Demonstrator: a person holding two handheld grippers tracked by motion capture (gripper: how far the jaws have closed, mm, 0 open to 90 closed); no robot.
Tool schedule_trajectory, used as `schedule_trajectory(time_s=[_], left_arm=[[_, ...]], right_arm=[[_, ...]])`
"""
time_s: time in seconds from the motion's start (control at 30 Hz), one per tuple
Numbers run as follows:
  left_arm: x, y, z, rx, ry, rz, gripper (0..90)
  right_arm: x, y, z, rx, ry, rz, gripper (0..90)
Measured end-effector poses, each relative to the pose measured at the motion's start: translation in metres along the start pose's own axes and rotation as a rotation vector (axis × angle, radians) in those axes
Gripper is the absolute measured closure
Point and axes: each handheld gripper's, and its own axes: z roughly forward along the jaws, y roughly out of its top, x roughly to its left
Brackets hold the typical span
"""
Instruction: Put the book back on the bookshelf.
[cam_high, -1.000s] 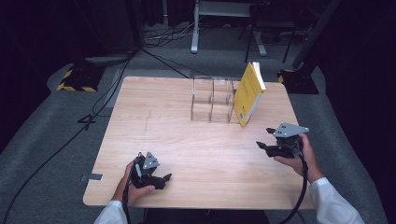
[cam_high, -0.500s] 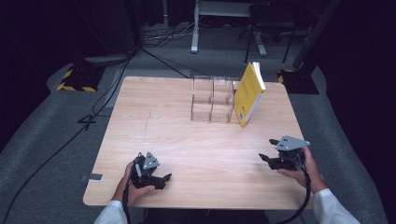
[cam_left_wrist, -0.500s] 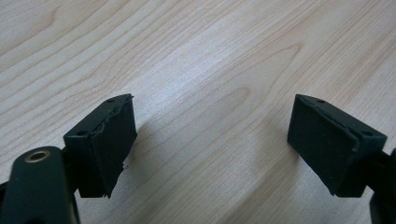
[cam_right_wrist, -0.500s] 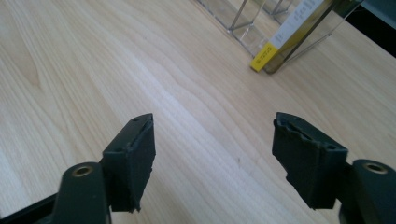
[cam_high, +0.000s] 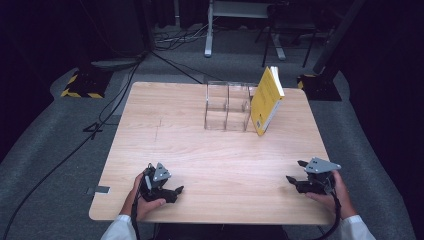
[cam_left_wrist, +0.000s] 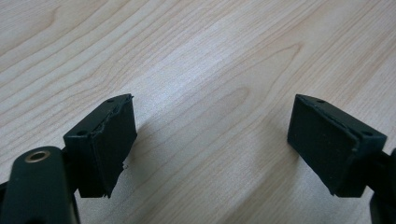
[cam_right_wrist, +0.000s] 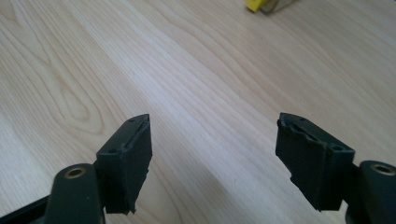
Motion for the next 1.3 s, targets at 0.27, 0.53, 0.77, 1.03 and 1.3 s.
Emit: schedule_trajectory(time_s=[0.27,0.53,0.77,1.03,1.3], left_arm=[[0.0,0.0,0.0,0.0,0.0,0.0,15.9],[0.0,0.0,0.0,-0.001,-0.001,-0.001,15.8],[0.0,0.0,0.0,0.001,0.003,0.0,15.6],[0.0,0.001,0.001,0.001,0.009,-0.003,15.5],[0.001,0.001,0.001,0.002,0.008,-0.003,15.5]], right_arm=[[-0.009,-0.033,-0.009,0.015,-0.013,0.09,27.7],[-0.016,-0.067,-0.02,-0.015,0.001,0.223,26.1],[-0.019,-0.069,-0.02,-0.002,0.022,0.269,24.6],[-0.02,-0.069,-0.019,0.0,0.023,0.273,24.3],[-0.02,-0.069,-0.019,0.002,0.022,0.28,23.5]])
